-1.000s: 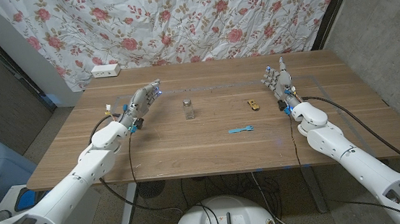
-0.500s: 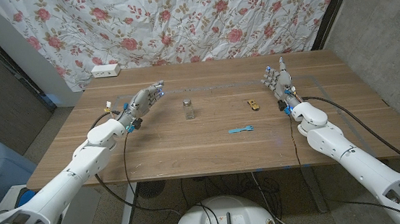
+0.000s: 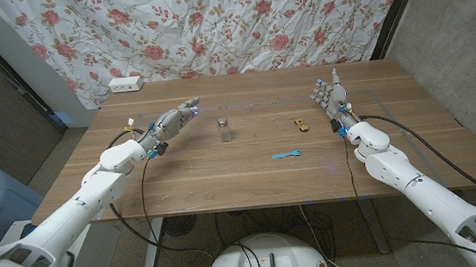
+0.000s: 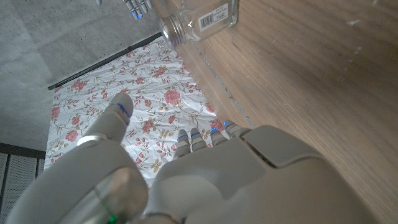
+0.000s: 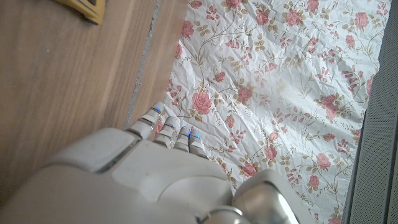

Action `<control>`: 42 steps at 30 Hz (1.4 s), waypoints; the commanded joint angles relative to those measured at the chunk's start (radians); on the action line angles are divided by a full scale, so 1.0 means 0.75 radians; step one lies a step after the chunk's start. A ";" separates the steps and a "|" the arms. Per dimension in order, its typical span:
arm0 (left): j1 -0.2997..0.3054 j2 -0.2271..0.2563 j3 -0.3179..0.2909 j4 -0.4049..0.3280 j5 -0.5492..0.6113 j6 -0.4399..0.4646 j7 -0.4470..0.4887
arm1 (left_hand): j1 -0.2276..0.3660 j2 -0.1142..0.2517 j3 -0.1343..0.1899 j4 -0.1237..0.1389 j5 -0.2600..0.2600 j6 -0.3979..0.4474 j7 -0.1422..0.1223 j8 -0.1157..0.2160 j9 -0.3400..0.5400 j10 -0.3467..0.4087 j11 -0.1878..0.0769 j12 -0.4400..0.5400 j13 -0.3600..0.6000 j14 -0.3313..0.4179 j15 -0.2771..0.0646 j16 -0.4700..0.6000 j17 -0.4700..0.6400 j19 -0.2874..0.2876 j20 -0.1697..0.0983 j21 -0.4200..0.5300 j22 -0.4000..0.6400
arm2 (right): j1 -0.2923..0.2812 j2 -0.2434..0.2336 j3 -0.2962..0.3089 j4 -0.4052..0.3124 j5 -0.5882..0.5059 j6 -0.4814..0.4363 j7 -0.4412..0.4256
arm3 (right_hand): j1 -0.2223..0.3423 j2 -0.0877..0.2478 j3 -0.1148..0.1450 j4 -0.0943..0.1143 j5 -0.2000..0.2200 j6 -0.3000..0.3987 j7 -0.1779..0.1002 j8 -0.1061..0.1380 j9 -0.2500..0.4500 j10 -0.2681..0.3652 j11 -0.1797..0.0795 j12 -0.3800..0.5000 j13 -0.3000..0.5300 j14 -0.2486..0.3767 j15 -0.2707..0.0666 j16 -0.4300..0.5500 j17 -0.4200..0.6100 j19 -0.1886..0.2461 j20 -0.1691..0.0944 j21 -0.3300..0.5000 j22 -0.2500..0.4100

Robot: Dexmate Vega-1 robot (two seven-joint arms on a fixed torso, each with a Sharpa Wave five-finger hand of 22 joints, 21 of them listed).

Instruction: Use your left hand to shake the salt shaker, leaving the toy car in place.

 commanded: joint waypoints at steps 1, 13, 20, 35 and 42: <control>-0.051 0.000 0.040 0.057 0.048 -0.067 -0.097 | 0.039 -0.010 0.013 -0.002 -0.002 -0.049 -0.001 -0.006 0.004 -0.048 0.010 -0.003 0.007 -0.131 0.012 -0.004 0.007 -0.079 0.010 -0.003 0.004 | 0.000 0.000 0.000 0.000 0.000 0.001 0.000 | -0.004 0.129 -0.002 0.007 0.009 -0.001 0.011 0.008 0.005 -0.008 0.000 0.009 0.005 -0.008 -0.049 0.005 0.006 0.009 0.002 0.008 0.007; -0.097 0.014 0.085 0.087 0.124 -0.096 -0.136 | 0.087 -0.038 0.014 0.002 -0.004 -0.129 0.008 -0.007 0.004 -0.131 0.022 0.001 0.008 -0.224 0.059 -0.002 0.008 -0.191 0.036 -0.003 0.005 | 0.000 0.000 0.000 -0.001 0.000 0.000 0.000 | -0.004 0.129 -0.002 0.007 0.010 -0.001 0.011 0.008 0.005 -0.007 -0.001 0.010 0.005 -0.007 -0.045 0.006 0.006 0.009 0.002 0.008 0.007; -0.138 -0.004 0.133 0.161 0.243 -0.163 -0.098 | 0.101 -0.049 0.012 0.003 -0.003 -0.164 0.013 -0.009 0.004 -0.161 0.026 0.000 0.008 -0.266 0.076 -0.004 0.009 -0.229 0.036 -0.001 0.006 | 0.000 0.000 0.000 -0.001 0.000 0.000 0.000 | -0.004 0.129 -0.002 0.007 0.010 -0.001 0.012 0.008 0.005 -0.007 0.001 0.010 0.005 -0.008 -0.047 0.005 0.006 0.009 0.001 0.008 0.007; -0.118 -0.044 0.160 0.195 0.361 -0.288 0.052 | 0.118 -0.072 0.003 0.004 0.002 -0.138 0.013 0.014 0.004 -0.104 0.003 0.028 0.009 -0.238 0.068 0.017 0.009 -0.206 0.026 0.019 0.006 | 0.000 0.000 0.000 -0.001 0.000 0.000 0.000 | -0.004 0.129 -0.002 0.007 0.010 0.000 0.012 0.008 0.005 -0.009 -0.001 0.009 0.005 -0.009 -0.046 0.005 0.006 0.009 0.001 0.008 0.007; -0.112 -0.068 0.184 0.221 0.405 -0.304 0.099 | 0.137 -0.091 -0.005 0.004 0.005 -0.068 0.017 0.044 0.004 -0.035 -0.011 0.044 0.009 -0.198 0.061 0.027 0.009 -0.183 0.024 0.026 0.005 | 0.000 0.000 0.000 0.000 0.000 0.001 0.000 | -0.004 0.129 -0.002 0.007 0.010 -0.001 0.012 0.008 0.005 -0.007 -0.001 0.010 0.005 -0.007 -0.045 0.006 0.006 0.009 0.002 0.008 0.007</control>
